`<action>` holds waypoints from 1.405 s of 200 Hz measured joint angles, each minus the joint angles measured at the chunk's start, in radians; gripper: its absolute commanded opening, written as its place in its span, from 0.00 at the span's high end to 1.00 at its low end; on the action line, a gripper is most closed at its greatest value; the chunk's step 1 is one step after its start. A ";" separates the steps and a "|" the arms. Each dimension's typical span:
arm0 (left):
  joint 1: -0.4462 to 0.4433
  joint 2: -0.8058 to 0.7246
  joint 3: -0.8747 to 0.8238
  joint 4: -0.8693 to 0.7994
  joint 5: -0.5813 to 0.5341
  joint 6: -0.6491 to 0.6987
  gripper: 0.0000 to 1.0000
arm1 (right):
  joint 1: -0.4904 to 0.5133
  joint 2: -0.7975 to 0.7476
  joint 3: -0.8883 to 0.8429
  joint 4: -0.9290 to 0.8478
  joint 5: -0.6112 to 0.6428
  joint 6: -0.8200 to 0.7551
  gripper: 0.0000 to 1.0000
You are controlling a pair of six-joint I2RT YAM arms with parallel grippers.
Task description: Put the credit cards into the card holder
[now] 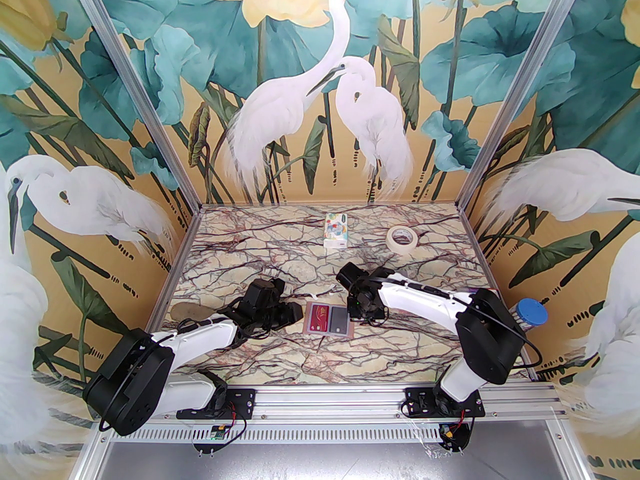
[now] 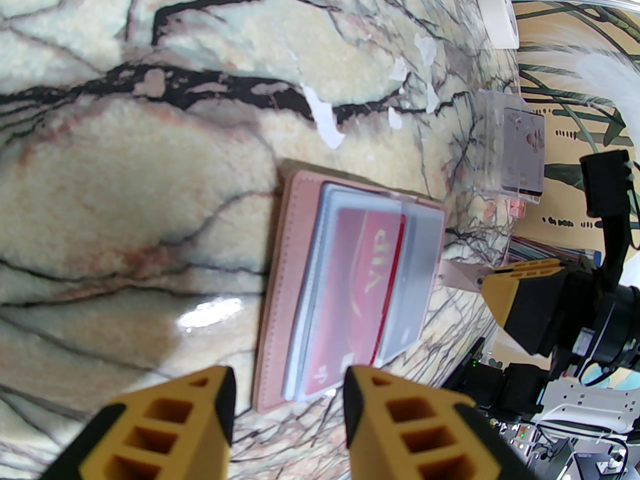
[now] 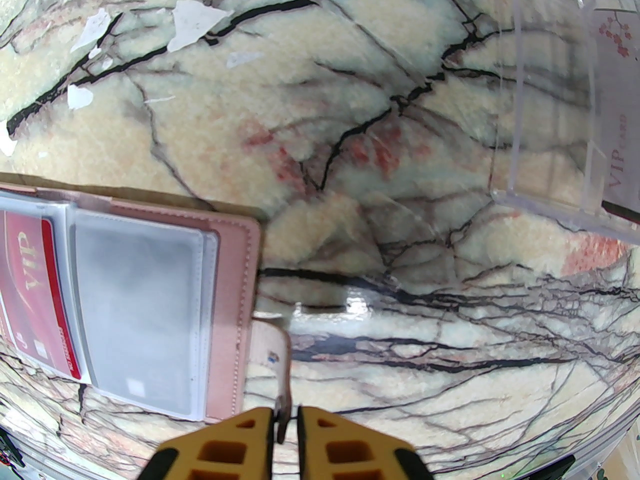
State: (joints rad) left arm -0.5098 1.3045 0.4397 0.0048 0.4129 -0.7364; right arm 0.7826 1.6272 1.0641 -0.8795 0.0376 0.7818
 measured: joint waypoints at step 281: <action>-0.018 0.103 0.002 0.063 0.025 0.001 0.58 | 0.000 -0.005 0.000 0.020 -0.008 0.000 1.00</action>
State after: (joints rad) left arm -0.5274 1.4078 0.4416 0.0681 0.4377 -0.7357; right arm 0.7826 1.6218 1.0645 -0.8593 0.0292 0.7815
